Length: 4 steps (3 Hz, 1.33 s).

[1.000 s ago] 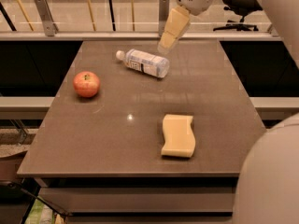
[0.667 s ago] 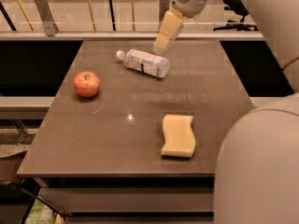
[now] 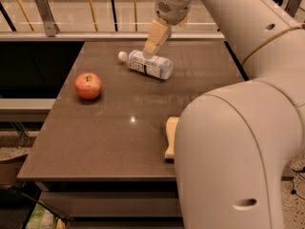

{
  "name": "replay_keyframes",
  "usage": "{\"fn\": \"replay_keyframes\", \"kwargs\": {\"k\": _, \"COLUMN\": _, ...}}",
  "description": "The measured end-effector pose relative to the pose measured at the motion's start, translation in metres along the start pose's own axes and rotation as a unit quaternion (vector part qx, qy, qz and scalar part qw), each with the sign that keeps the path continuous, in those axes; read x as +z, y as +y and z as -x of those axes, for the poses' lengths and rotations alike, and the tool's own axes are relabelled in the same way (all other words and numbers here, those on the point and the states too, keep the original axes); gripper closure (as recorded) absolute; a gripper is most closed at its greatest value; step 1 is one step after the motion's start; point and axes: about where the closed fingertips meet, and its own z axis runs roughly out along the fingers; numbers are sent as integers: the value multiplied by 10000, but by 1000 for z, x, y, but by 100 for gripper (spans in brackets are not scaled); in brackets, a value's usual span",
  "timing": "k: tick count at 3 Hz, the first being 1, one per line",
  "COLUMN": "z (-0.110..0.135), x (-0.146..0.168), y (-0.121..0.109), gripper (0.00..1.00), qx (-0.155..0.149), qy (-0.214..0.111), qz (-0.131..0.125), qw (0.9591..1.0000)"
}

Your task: Place blue plastic bottle upright

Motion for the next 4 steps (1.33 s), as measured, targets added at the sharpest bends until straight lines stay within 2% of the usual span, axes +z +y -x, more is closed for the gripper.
{"fn": "replay_keyframes", "kwargs": {"k": 2, "z": 26, "x": 30, "y": 2, "gripper": 0, "qx": -161, "qy": 180, "qz": 40, "qw": 9997}}
{"fn": "replay_keyframes", "kwargs": {"k": 4, "z": 37, "x": 65, "y": 11, "gripper": 0, "qx": -335, "qy": 373, "qz": 278, "qw": 9984}}
